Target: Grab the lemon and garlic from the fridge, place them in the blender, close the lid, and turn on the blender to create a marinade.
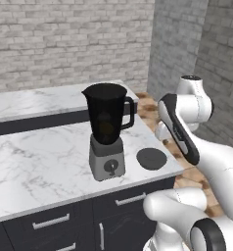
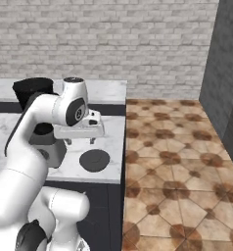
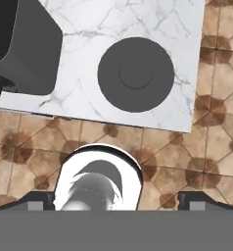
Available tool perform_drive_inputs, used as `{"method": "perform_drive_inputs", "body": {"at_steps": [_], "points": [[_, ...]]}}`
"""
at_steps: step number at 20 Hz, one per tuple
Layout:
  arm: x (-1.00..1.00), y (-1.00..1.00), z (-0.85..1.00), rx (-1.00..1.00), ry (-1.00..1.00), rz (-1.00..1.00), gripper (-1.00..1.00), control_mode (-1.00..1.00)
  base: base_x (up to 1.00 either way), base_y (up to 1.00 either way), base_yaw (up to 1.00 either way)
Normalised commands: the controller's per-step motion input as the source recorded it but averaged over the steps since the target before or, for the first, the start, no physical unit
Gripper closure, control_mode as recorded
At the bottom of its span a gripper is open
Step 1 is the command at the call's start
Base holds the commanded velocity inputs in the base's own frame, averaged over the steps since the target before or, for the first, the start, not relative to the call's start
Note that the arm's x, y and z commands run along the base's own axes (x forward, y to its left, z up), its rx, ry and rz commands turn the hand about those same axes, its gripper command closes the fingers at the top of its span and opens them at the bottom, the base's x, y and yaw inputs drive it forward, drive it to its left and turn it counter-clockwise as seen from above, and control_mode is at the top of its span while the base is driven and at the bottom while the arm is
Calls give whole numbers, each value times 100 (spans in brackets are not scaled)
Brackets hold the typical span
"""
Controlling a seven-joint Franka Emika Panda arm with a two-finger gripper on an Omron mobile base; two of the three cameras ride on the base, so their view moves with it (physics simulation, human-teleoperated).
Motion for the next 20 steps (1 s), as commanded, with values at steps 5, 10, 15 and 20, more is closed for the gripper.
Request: {"method": "perform_drive_inputs", "body": {"at_steps": [5, 10, 15, 20], "points": [[39, 9, -74, 0, 5, 10, -100, -100, 0, 0, 0], [41, 10, -62, 0, 10, 1, -100, -100, 0, 0, 0], [21, 0, -37, 0, 11, 3, -100, -100, 0, 0, 0], [33, -2, -46, 0, 11, 1, -100, -100, 0, 0, 0]]}}
